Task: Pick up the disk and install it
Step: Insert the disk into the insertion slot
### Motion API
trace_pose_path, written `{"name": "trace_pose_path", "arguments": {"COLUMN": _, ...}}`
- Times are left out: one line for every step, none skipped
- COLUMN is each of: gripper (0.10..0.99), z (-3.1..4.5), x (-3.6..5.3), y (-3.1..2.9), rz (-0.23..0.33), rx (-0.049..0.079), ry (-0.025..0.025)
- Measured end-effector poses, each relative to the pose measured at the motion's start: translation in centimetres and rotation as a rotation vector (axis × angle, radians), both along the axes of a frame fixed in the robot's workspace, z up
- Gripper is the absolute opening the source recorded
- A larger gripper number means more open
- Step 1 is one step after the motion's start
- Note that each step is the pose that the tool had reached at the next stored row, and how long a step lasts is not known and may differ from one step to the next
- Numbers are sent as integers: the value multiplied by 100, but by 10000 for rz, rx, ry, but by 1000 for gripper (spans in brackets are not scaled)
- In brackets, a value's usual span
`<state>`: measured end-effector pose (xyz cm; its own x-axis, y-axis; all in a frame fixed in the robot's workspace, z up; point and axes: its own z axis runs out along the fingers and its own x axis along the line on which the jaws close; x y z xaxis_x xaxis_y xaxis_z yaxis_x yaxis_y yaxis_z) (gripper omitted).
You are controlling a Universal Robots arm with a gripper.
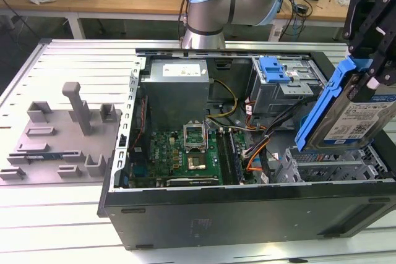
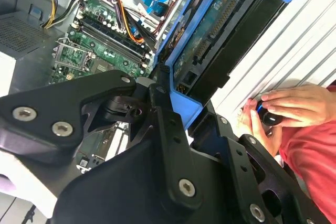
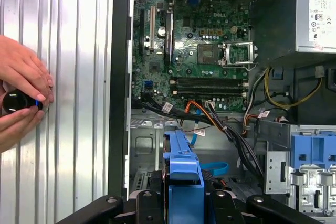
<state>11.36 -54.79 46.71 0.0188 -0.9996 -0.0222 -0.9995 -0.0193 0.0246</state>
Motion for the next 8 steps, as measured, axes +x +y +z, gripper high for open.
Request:
{"name": "trace_pose_path", "arguments": {"gripper": 369, "z": -1, "x": 0, "y": 0, "rz": 1, "rx": -3, "ry": 0}}
{"name": "trace_pose_path", "arguments": {"gripper": 369, "z": -6, "x": 0, "y": 0, "rz": 0, "rx": -1, "ry": 0}}
{"name": "trace_pose_path", "arguments": {"gripper": 369, "z": -8, "x": 0, "y": 0, "rz": -1, "rx": -1, "ry": 0}}
{"name": "trace_pose_path", "arguments": {"gripper": 369, "z": -12, "x": 0, "y": 0, "rz": -3, "rx": 0, "ry": 0}}
{"name": "trace_pose_path", "arguments": {"gripper": 369, "z": -15, "x": 0, "y": -1, "rz": -5, "rx": -1, "ry": 0}}
{"name": "trace_pose_path", "arguments": {"gripper": 369, "z": -18, "x": 0, "y": -1, "rz": -7, "rx": -1, "ry": 0}}
{"name": "trace_pose_path", "arguments": {"gripper": 369, "z": -21, "x": 0, "y": -1, "rz": -11, "rx": 0, "ry": 0}}
{"name": "trace_pose_path", "arguments": {"gripper": 369, "z": -24, "x": 0, "y": -1, "rz": -15, "rx": 0, "ry": 0}}
